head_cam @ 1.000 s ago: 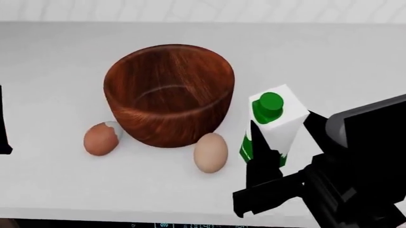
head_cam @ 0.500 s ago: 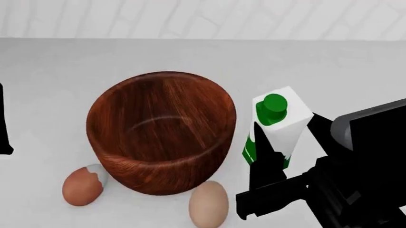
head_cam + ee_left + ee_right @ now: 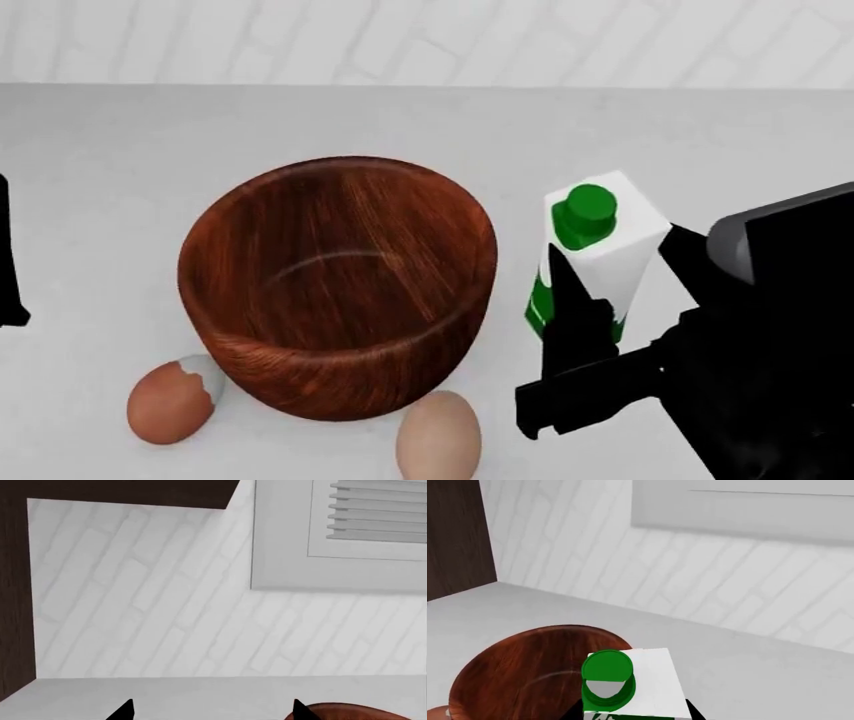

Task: Place the eggs and milk next to the bowl.

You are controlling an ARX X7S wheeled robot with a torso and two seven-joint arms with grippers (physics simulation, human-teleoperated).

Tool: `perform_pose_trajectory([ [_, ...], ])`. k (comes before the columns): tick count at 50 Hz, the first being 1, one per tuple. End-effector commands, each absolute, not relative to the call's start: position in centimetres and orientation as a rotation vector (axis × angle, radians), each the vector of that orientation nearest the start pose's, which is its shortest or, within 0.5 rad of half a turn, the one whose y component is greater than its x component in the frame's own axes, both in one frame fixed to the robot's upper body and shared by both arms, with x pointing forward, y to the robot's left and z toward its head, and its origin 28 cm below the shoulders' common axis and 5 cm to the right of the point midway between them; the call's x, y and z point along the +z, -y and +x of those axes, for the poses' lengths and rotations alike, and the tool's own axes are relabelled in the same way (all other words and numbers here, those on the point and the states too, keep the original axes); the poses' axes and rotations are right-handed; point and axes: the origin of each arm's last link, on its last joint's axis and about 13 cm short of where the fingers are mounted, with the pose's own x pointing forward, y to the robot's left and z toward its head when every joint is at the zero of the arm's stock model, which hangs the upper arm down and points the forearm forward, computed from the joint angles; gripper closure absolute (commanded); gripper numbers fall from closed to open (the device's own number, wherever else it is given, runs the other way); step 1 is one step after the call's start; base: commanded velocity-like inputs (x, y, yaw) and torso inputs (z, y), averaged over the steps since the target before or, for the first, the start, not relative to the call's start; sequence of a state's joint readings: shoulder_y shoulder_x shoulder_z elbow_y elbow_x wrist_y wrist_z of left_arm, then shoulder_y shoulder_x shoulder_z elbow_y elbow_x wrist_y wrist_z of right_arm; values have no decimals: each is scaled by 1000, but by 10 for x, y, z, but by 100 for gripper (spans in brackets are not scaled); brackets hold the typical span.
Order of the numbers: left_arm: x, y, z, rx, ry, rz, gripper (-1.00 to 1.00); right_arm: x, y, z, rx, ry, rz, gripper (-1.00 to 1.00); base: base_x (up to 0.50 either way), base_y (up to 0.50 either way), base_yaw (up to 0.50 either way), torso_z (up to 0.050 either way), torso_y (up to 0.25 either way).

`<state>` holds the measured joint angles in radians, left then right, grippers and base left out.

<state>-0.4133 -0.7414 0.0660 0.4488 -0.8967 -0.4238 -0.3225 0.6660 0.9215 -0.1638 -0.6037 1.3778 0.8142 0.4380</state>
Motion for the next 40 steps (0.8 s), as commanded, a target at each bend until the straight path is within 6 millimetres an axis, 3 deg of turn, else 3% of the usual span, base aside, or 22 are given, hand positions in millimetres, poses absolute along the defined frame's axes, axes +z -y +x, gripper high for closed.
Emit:
perform_pose_trajectory([
  [1, 204, -294, 246, -89, 241, -35, -100, 247, 177, 229, 364, -39, -89, 100, 0, 0, 0, 0, 0],
  [18, 208, -294, 244, -92, 243, -35, -100, 253, 182, 242, 414, -86, -111, 100, 0, 0, 0, 0, 0],
  [40, 205, -296, 242, -85, 236, -32, -100, 241, 181, 259, 512, -137, -122, 100, 0, 0, 0, 0, 0],
])
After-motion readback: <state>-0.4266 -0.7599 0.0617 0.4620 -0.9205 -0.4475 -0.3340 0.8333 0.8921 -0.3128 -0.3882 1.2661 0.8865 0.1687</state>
